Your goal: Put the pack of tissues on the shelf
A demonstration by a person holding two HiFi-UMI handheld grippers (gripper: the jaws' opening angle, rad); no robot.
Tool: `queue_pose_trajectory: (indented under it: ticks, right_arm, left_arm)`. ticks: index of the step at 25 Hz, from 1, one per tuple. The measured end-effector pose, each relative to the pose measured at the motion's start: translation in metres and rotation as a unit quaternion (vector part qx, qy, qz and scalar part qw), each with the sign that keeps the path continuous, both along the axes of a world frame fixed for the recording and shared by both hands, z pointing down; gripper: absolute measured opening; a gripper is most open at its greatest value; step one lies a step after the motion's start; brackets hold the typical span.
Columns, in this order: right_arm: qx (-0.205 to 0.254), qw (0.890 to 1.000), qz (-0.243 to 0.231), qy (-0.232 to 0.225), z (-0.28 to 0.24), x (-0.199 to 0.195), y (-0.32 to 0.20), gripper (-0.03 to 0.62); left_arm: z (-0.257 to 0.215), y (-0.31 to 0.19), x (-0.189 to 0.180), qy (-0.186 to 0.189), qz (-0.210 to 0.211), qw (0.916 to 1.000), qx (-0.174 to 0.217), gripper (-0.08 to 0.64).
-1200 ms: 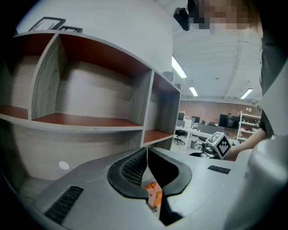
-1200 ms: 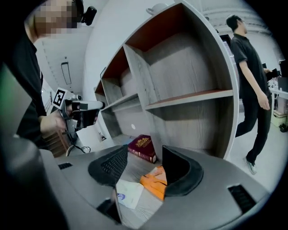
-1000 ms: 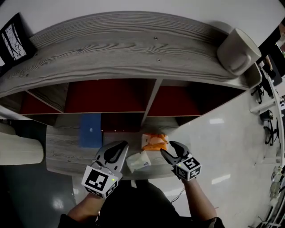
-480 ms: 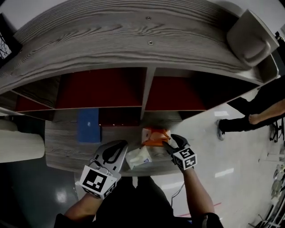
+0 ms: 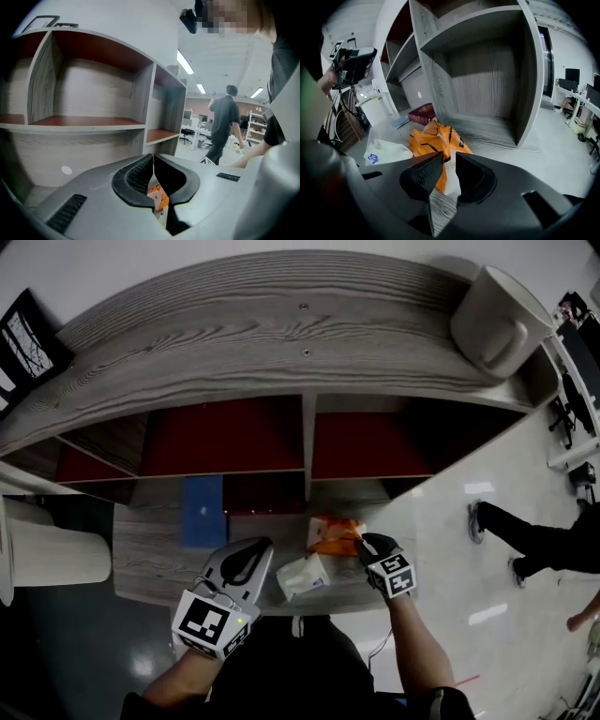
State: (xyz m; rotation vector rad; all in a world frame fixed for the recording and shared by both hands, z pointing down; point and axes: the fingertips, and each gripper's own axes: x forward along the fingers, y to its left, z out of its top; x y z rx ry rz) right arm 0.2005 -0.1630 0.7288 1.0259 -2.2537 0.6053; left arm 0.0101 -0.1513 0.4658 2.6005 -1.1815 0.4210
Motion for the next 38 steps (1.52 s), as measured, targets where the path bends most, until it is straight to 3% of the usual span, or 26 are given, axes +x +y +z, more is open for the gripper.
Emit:
queue_pose_trajectory:
  ticks: [11,29,38]
  right_arm:
    - [0.022,0.999,0.042,-0.012,-0.035,0.011,0.006,0.038]
    - [0.123,0.989,0.06,-0.052,-0.179,0.015,0.017,0.029]
    - [0.18,0.977,0.073,-0.09,-0.262,0.022,0.013,0.029]
  left_arm:
    - [-0.027,0.001,-0.007,0.002,0.0,0.9998,0.022,0.021]
    - [-0.057,-0.001,-0.016,0.019,0.014,0.998,0.059,0.021]
    - [-0.062,0.001,-0.034,0.014,0.004,0.9979,0.063,0.021]
